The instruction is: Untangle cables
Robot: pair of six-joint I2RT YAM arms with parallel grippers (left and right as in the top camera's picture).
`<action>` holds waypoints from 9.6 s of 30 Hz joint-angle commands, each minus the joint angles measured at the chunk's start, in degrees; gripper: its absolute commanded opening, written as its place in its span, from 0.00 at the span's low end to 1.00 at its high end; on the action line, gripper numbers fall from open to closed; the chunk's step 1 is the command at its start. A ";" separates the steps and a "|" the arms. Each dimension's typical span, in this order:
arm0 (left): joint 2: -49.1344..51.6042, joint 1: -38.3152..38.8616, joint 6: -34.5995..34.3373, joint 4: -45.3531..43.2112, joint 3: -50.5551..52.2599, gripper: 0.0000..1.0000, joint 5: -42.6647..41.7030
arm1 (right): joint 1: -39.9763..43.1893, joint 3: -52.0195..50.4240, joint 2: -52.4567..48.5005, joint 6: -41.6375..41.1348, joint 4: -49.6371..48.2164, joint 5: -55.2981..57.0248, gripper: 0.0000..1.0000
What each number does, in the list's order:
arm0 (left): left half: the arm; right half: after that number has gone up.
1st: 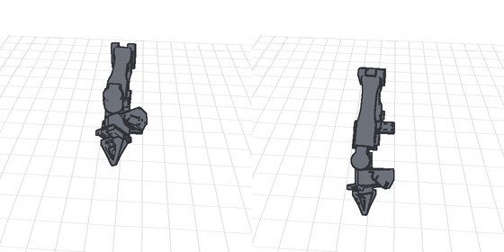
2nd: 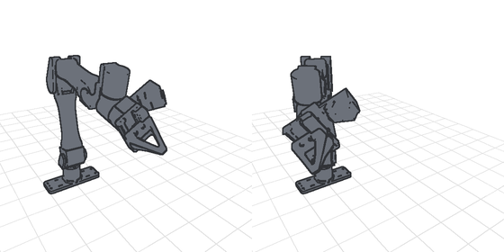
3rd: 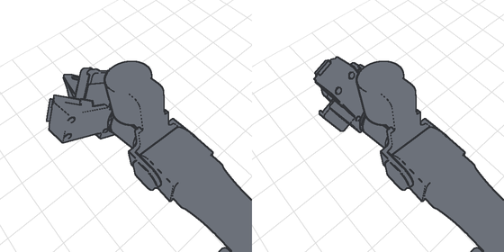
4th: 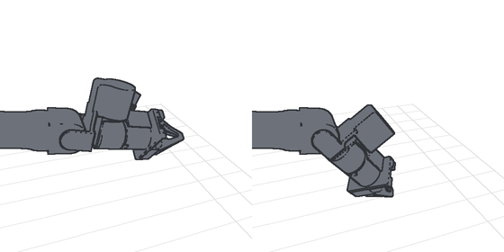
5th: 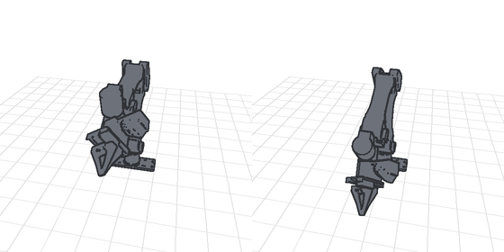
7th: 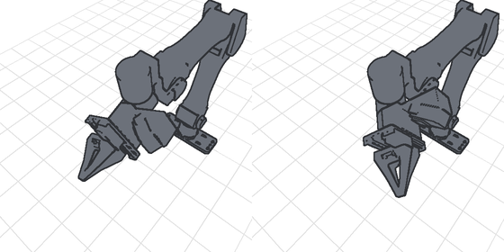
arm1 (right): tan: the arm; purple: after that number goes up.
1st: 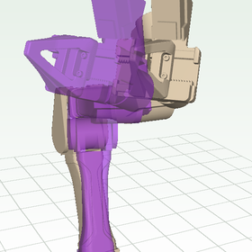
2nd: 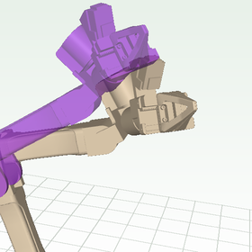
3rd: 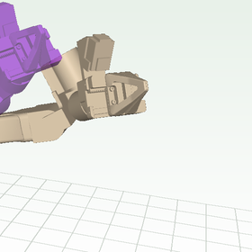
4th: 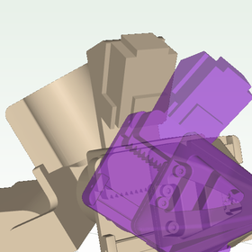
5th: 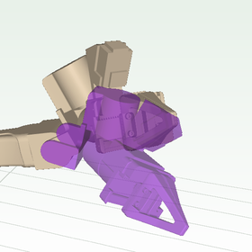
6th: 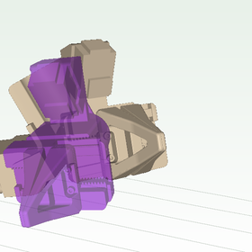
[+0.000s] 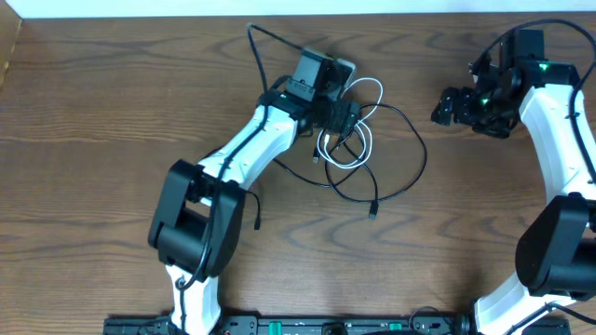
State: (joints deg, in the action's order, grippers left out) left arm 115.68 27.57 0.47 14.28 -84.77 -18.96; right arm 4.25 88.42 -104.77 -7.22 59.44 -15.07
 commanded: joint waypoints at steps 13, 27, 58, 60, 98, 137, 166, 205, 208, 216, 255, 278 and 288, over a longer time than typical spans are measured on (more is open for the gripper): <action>9.03 0.39 -6.34 -14.97 -0.52 0.08 6.40 | -6.29 -0.15 -0.35 -0.42 -4.96 -1.51 0.86; -19.08 -0.07 -8.68 -1.62 -0.59 0.08 -3.21 | -7.04 -5.84 -0.35 -0.48 -7.78 -1.79 0.81; -33.05 -11.82 -48.06 -22.60 -6.29 0.07 -32.04 | -9.46 -7.87 -0.35 7.45 -17.62 -31.61 0.82; -33.07 -12.31 -50.36 -25.77 -6.34 0.08 -32.04 | -9.68 -7.87 -0.35 8.44 -18.75 -36.13 0.81; -32.96 -19.21 -50.75 -20.70 -10.43 0.07 -29.83 | -27.85 -8.26 -12.17 -14.05 -31.82 -13.25 0.45; -29.38 -18.01 -21.62 40.04 -8.28 0.91 -2.01 | -17.75 -7.37 16.00 -13.05 -24.35 -20.09 0.01; -0.57 -5.88 -23.52 19.04 -8.28 0.74 -10.54 | -10.29 2.69 25.53 -18.18 -30.82 -29.07 0.01; 4.20 1.64 -25.97 10.34 -8.28 0.66 -8.87 | -0.48 9.97 30.36 -24.87 -36.81 -36.11 0.01; 5.33 2.32 -25.86 12.09 -8.28 0.65 -8.81 | -0.44 9.97 29.97 -24.83 -36.65 -36.00 0.01; 6.58 2.10 -25.59 18.73 -8.28 0.08 3.37 | 2.45 9.97 28.09 -24.87 -34.21 -34.12 0.01; -19.39 -12.39 -19.76 30.05 -8.35 0.07 5.07 | 13.99 9.97 0.13 -4.63 -6.25 -16.57 0.83; -19.39 -12.52 -19.61 32.81 -8.33 0.07 5.73 | -14.10 -11.67 0.00 -1.95 -13.62 -13.79 0.47; -19.37 -12.57 -19.58 32.83 -8.35 0.08 5.75 | -18.32 -18.80 -1.49 -5.70 -25.83 -11.72 0.29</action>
State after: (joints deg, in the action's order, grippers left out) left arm 96.64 15.42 -20.47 46.94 -93.12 -13.39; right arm -13.65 70.48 -104.79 -11.11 34.50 -27.55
